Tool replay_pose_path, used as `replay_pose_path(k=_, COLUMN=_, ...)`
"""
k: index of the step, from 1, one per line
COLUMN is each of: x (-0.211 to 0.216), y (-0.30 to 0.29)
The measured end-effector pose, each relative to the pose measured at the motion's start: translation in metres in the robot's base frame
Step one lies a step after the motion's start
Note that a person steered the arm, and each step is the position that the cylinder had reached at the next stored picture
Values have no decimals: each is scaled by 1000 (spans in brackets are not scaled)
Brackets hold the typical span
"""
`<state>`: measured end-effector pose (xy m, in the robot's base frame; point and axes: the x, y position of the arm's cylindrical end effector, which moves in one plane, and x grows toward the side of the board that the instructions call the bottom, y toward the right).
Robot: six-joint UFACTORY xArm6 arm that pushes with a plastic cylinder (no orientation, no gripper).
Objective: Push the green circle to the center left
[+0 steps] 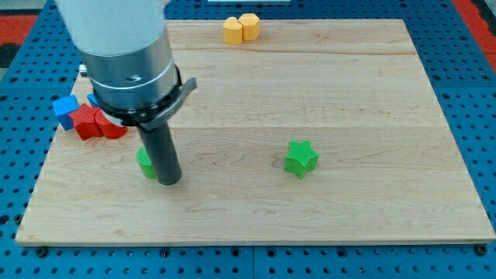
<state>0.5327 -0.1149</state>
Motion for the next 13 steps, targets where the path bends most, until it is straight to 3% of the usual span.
replay_pose_path(k=1, x=-27, y=-31)
replay_pose_path(k=3, x=-49, y=-6)
replay_pose_path(k=7, x=-16, y=-58)
replay_pose_path(k=8, x=-5, y=-125)
replay_pose_path(k=9, x=-15, y=-125)
replay_pose_path(k=10, x=-13, y=-51)
replay_pose_path(k=11, x=-40, y=-13)
replay_pose_path(k=13, x=-52, y=-49)
